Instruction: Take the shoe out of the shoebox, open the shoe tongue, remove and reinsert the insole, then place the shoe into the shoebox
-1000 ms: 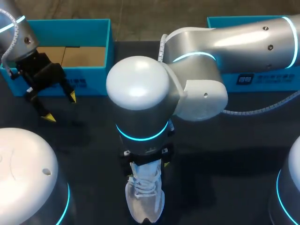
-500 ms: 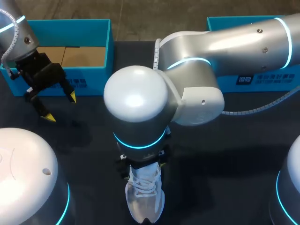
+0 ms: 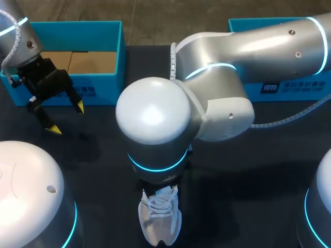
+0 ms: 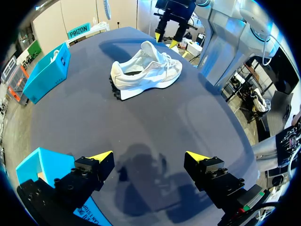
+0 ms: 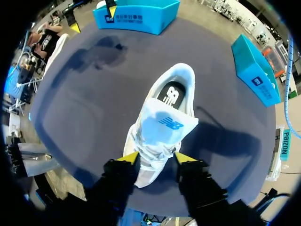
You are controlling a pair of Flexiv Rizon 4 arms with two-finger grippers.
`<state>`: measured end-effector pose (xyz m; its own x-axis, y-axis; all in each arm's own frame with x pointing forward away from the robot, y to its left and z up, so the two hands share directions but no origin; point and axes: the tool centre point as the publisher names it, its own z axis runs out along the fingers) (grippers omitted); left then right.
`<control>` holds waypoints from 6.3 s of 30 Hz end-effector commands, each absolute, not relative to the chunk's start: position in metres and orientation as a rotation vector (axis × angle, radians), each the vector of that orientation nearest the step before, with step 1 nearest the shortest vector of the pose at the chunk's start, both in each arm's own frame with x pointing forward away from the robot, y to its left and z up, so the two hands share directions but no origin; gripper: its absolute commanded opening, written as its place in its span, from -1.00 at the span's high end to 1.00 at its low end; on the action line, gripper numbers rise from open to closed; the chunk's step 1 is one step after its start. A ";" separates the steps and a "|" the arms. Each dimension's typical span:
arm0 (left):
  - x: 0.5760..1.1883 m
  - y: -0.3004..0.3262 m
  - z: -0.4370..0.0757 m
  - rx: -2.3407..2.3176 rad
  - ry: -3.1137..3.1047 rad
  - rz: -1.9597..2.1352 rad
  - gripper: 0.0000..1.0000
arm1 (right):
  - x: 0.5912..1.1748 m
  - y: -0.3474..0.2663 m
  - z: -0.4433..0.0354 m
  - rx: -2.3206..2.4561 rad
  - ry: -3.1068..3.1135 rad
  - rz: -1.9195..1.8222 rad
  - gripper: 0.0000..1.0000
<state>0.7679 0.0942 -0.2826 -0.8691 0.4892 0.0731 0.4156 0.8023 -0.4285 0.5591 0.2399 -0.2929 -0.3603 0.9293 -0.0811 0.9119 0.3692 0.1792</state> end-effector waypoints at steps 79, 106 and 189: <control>0.768 0.094 -0.282 -0.712 -2.809 0.602 -1.00 | 0.610 0.257 -0.371 2.350 2.060 0.172 0.32; 0.768 0.094 -0.282 -0.712 -2.809 0.602 -1.00 | 0.633 0.253 -0.278 0.685 3.014 0.254 -1.00; 0.768 0.094 -0.282 -0.712 -2.809 0.602 -1.00 | 0.757 0.236 -0.382 -0.033 3.061 0.098 -0.90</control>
